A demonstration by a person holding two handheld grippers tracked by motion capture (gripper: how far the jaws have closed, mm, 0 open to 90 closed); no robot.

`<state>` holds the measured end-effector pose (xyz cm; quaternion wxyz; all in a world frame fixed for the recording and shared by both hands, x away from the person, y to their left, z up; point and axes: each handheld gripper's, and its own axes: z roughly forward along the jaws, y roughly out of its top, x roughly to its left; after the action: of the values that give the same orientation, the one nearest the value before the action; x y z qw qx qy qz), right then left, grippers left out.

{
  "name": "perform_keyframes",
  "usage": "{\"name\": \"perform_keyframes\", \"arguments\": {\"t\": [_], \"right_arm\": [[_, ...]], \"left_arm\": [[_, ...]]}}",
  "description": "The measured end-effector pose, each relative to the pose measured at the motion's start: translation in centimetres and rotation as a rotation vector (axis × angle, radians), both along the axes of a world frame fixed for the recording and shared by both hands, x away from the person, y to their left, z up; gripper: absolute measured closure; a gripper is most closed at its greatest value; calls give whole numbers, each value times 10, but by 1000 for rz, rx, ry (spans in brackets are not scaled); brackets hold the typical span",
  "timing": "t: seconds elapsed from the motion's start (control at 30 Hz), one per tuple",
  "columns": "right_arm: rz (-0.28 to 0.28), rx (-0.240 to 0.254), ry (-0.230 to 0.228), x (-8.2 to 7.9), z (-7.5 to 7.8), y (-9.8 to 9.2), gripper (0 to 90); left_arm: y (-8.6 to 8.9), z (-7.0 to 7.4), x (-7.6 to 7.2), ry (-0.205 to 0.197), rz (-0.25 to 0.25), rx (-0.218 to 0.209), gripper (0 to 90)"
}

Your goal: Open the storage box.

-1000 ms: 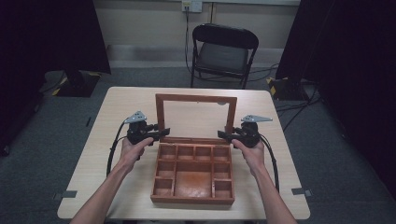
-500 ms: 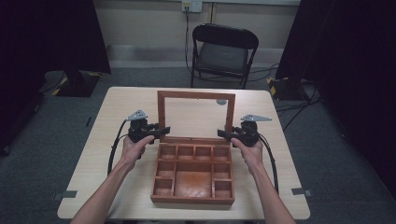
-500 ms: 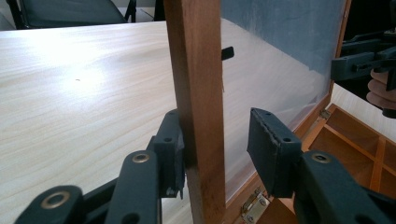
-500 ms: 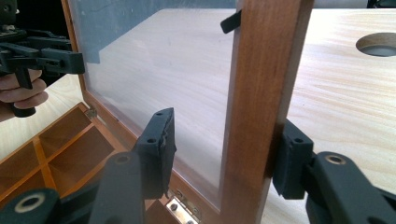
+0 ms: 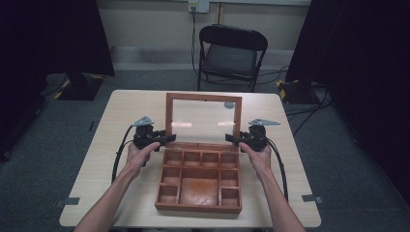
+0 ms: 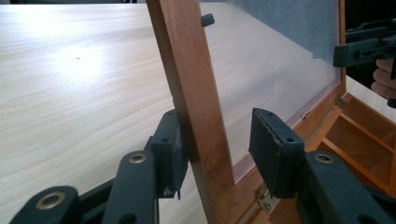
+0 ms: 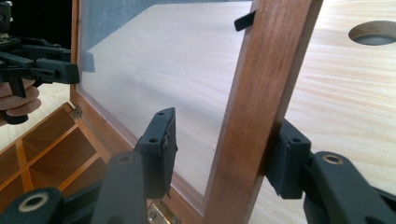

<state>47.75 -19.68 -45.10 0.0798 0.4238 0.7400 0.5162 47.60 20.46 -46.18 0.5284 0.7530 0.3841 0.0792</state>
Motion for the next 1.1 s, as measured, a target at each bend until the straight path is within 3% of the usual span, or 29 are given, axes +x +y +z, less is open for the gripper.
{"name": "perform_keyframes", "arguments": {"t": [0.57,0.93,1.0,1.1], "right_arm": [[-28,26,42,6,-10,2,442],[-56,-2,71,10,-19,5,351],[-70,1,80,11,-20,6,329],[-82,-14,81,11,-20,5,315]], "left_arm": [[-1,-6,4,46,12,7,514],[1,-14,8,94,9,-1,460],[2,-15,8,101,2,22,444],[2,-17,8,113,10,15,410]]}}
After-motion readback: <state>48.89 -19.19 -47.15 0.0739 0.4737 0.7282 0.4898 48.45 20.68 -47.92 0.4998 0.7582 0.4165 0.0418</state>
